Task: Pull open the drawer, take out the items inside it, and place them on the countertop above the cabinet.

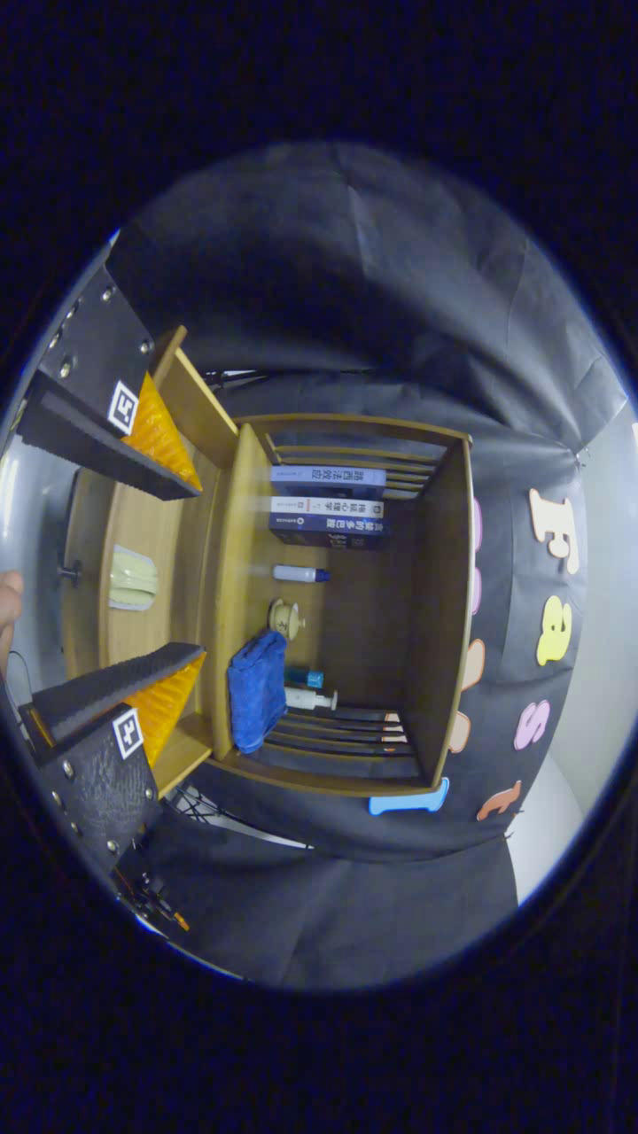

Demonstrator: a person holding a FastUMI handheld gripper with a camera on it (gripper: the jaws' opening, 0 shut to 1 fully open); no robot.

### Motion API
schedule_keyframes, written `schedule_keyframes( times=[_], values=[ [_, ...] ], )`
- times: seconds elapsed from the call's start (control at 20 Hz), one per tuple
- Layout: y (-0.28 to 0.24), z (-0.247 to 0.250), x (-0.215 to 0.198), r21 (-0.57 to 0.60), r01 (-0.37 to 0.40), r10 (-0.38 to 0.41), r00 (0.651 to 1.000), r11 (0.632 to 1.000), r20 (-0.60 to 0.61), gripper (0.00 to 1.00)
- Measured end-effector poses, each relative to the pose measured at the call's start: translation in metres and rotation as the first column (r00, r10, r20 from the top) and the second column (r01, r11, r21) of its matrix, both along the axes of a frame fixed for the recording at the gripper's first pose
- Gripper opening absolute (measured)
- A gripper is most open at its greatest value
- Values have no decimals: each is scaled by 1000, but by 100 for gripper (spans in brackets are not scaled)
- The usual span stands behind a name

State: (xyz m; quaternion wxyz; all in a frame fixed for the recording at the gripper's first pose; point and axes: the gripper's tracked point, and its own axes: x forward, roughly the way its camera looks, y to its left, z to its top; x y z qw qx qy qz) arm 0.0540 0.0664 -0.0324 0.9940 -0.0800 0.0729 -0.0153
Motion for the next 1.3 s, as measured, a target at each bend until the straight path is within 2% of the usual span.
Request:
schedule_keyframes(
  times=[0.15, 0.3, 0.4, 0.55, 0.8, 1.0, 1.15, 1.25, 1.3],
  values=[
    [-18, 11, 31, 8, 34, -33, 998, 999, -60, 97],
    [-13, -8, 58, 104, 17, 6, 977, 994, -213, 97],
    [-16, -35, 76, 94, 4, 29, 937, 996, -348, 97],
    [-25, -78, 96, 73, 39, 3, 863, 997, -505, 97],
    [-32, -131, 108, 112, 123, -22, 763, 986, -646, 96],
    [-30, -165, 105, 132, 171, -17, 673, 976, -739, 69],
    [-32, -190, 109, 127, 218, -43, 641, 968, -767, 30],
    [-36, -204, 102, 104, 235, -62, 607, 966, -792, 33],
    [-35, -203, 100, 104, 224, -55, 606, 969, -793, 33]
  ],
)
